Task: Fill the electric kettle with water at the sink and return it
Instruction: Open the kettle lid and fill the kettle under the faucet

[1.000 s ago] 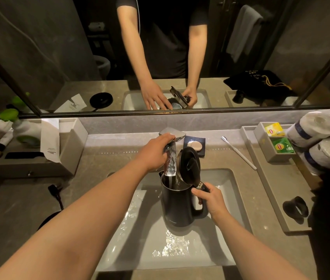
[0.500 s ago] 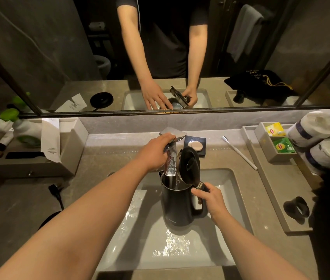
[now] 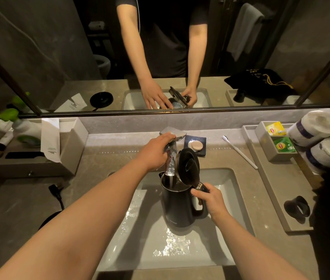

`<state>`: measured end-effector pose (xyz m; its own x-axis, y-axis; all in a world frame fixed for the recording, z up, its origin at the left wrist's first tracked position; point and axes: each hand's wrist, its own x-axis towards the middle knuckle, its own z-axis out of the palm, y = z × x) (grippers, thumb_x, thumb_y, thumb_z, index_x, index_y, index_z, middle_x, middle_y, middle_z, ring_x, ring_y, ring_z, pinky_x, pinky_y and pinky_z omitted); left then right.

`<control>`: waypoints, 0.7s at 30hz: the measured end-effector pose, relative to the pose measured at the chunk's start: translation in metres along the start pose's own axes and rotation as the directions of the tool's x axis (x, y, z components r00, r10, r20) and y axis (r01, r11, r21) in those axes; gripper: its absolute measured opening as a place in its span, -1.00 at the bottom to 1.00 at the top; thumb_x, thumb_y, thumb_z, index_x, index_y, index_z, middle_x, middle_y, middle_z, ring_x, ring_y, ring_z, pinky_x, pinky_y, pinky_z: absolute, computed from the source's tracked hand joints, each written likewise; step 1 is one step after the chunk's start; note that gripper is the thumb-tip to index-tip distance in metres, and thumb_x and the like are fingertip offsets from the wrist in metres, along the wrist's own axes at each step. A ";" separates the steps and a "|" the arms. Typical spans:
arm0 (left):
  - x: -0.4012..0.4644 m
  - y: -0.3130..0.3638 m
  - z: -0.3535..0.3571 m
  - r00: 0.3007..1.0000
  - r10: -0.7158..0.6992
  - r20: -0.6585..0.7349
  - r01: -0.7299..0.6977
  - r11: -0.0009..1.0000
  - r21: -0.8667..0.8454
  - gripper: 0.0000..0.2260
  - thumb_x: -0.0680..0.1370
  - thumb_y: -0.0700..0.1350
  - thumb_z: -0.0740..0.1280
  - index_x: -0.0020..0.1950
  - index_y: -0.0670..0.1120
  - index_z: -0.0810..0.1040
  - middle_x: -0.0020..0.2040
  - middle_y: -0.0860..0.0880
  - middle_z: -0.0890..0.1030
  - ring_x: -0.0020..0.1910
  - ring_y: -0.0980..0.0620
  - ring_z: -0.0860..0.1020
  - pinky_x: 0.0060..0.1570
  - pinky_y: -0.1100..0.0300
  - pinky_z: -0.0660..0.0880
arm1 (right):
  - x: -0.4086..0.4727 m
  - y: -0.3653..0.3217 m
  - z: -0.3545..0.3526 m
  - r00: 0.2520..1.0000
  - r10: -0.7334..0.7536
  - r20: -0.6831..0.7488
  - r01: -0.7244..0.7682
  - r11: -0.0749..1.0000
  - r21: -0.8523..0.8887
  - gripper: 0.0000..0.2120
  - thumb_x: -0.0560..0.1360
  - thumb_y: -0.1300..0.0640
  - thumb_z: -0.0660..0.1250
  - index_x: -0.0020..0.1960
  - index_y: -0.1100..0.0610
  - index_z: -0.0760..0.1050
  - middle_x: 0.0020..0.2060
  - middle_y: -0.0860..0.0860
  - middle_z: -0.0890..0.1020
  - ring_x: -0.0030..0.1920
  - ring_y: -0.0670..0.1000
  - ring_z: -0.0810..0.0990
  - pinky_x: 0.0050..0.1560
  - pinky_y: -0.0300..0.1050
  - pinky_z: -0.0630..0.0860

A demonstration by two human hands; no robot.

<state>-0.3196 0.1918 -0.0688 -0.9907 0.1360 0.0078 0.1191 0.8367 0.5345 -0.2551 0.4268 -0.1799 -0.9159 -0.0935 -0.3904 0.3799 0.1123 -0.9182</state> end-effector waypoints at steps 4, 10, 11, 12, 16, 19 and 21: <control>0.000 0.000 0.000 1.000 -0.006 -0.011 0.006 1.000 0.005 -0.45 0.49 -0.23 0.31 0.44 0.05 0.29 0.48 -0.02 0.32 0.40 -0.08 0.32 0.35 -0.01 0.28 | 0.001 0.002 -0.001 1.000 0.000 -0.004 0.000 1.000 0.000 -0.84 0.34 0.11 0.53 -0.25 0.15 0.58 -0.46 -0.04 0.58 -0.34 0.05 0.52 -0.32 -0.09 0.49; 0.000 0.000 0.000 1.000 -0.004 -0.013 0.004 1.000 0.006 -0.45 0.49 -0.23 0.30 0.44 0.06 0.28 0.48 -0.02 0.31 0.40 -0.09 0.32 0.33 0.00 0.28 | 0.001 0.001 0.000 1.000 0.008 0.003 -0.008 1.000 0.015 -0.70 0.25 0.03 0.54 -0.22 0.23 0.56 -0.43 0.02 0.56 -0.34 0.07 0.51 -0.31 -0.03 0.47; -0.001 0.000 0.000 1.000 -0.003 -0.011 0.003 1.000 0.002 -0.45 0.49 -0.23 0.29 0.45 0.06 0.27 0.49 -0.02 0.31 0.40 -0.09 0.32 0.34 0.00 0.27 | 0.001 0.001 0.000 1.000 0.006 0.002 -0.007 1.000 0.022 -0.66 0.24 0.03 0.54 -0.21 0.28 0.55 -0.42 0.04 0.56 -0.35 0.08 0.50 -0.30 -0.01 0.46; -0.001 0.000 0.000 1.000 -0.003 -0.008 0.003 1.000 -0.004 -0.45 0.49 -0.24 0.29 0.45 0.06 0.27 0.49 -0.02 0.30 0.40 -0.09 0.31 0.34 0.00 0.27 | 0.000 0.001 0.000 1.000 0.004 0.001 -0.004 1.000 0.029 -0.61 0.22 0.03 0.54 -0.19 0.32 0.54 -0.41 0.07 0.54 -0.35 0.08 0.48 -0.30 -0.01 0.44; -0.001 0.000 -0.001 1.000 -0.007 -0.003 0.007 1.000 -0.004 -0.42 0.48 -0.26 0.28 0.45 0.07 0.27 0.49 0.00 0.30 0.41 -0.08 0.31 0.34 -0.01 0.29 | -0.001 0.002 0.001 1.000 0.003 0.000 -0.003 1.000 0.017 -0.53 0.21 0.01 0.53 -0.12 0.37 0.53 -0.38 0.10 0.54 -0.34 0.08 0.48 -0.29 0.00 0.44; -0.001 -0.001 0.000 1.000 -0.009 -0.001 0.009 1.000 0.004 -0.42 0.48 -0.25 0.29 0.46 0.07 0.26 0.49 -0.01 0.29 0.41 -0.09 0.31 0.35 -0.04 0.30 | -0.001 0.003 0.003 1.000 0.016 -0.011 -0.016 1.000 0.006 -0.57 0.22 0.01 0.53 -0.13 0.33 0.56 -0.39 0.07 0.56 -0.33 0.07 0.50 -0.28 -0.02 0.46; 0.000 -0.002 0.000 1.000 -0.011 -0.003 0.011 1.000 0.007 -0.43 0.48 -0.23 0.29 0.46 0.08 0.26 0.49 -0.01 0.30 0.41 -0.08 0.31 0.34 -0.04 0.31 | -0.001 0.003 0.003 1.000 0.021 -0.012 -0.021 1.000 0.010 -0.59 0.22 0.02 0.53 -0.14 0.32 0.56 -0.40 0.06 0.57 -0.33 0.07 0.50 -0.29 -0.02 0.46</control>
<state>-0.3194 0.1901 -0.0695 -0.9921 0.1252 0.0044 0.1085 0.8417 0.5290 -0.2527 0.4245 -0.1820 -0.9093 -0.0788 -0.4085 0.4000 0.1048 -0.9105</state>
